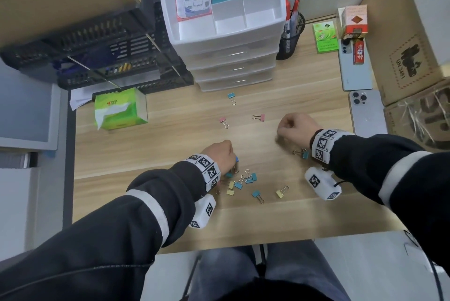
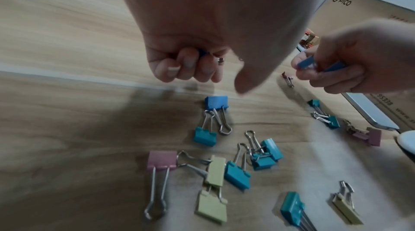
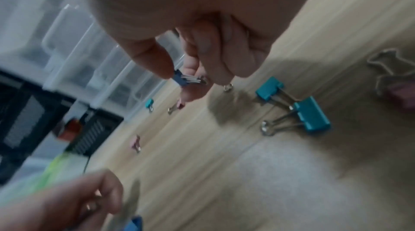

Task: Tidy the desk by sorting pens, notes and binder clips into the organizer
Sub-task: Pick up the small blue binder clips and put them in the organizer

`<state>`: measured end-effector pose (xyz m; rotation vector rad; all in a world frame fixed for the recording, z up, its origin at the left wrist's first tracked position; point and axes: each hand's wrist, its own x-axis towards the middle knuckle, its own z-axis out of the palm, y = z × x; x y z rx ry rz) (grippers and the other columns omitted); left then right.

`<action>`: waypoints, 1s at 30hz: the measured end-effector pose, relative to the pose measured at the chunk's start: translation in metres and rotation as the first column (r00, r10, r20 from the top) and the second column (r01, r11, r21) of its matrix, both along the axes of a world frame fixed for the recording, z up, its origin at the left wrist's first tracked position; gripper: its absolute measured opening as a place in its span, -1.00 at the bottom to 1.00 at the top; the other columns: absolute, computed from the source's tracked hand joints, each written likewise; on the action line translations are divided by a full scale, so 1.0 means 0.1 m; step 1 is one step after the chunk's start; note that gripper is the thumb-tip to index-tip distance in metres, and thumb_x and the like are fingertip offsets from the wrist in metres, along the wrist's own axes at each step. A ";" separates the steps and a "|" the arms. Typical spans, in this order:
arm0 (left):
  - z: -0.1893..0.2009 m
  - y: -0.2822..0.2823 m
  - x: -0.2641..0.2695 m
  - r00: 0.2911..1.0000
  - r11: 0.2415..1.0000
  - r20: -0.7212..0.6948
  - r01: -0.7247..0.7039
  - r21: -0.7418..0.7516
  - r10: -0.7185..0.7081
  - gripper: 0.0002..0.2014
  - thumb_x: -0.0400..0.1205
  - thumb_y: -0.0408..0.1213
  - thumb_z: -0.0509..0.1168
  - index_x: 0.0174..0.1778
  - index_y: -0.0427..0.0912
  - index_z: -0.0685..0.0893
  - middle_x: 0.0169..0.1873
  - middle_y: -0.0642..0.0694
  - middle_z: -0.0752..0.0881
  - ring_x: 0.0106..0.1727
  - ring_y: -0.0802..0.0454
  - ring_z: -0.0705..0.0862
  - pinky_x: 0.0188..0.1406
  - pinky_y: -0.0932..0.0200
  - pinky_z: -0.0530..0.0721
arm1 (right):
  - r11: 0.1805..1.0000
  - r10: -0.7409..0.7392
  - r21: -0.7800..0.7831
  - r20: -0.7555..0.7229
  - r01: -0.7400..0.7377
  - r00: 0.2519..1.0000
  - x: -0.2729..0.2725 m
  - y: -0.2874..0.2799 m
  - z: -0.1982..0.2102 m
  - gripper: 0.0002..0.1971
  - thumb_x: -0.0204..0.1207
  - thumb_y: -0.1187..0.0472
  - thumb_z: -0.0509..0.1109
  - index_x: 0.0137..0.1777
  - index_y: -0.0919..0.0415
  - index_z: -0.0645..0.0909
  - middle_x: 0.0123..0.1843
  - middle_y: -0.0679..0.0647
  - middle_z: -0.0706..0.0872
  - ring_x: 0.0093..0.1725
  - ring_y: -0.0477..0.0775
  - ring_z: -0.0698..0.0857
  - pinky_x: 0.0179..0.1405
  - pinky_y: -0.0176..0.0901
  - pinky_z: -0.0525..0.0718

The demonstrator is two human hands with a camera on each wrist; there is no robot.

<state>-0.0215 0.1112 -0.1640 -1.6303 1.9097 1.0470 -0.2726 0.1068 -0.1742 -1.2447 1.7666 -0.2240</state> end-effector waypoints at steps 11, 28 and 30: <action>-0.10 -0.08 -0.04 0.986 0.985 0.030 0.166 -0.038 -0.164 -0.75 0.56 -0.12 0.43 -0.03 -0.09 0.49 -0.12 -0.09 0.69 -0.23 -0.08 0.61 -0.32 0.12 0.52 | 0.945 -0.306 0.209 0.299 0.250 0.904 -0.03 -0.04 0.14 -0.86 0.25 0.29 0.19 -0.46 0.28 0.52 -0.51 0.25 0.51 -0.58 0.08 0.35 -0.56 -0.20 0.33; -0.12 -0.16 -0.07 0.981 0.992 0.166 0.116 -0.059 -0.104 -0.62 0.48 0.11 0.37 -0.07 -0.16 0.76 -0.22 -0.05 0.77 -0.13 -0.13 0.77 -0.21 0.11 0.69 | 0.939 -0.318 0.177 0.126 0.294 0.940 -0.21 -0.05 0.13 -0.69 0.57 0.02 0.27 -0.38 0.09 0.58 -0.42 0.04 0.57 -0.33 0.11 0.53 -0.25 -0.10 0.48; -0.13 -0.15 -0.07 0.980 0.999 0.200 0.028 -0.024 -0.022 -0.54 0.42 0.21 0.35 -0.15 -0.15 0.80 -0.31 -0.05 0.76 -0.24 -0.11 0.76 -0.29 0.15 0.66 | 0.939 -0.319 0.175 0.126 0.296 0.939 -0.20 -0.05 0.12 -0.68 0.55 0.01 0.28 -0.40 0.10 0.59 -0.42 0.04 0.58 -0.32 0.13 0.54 -0.19 -0.09 0.49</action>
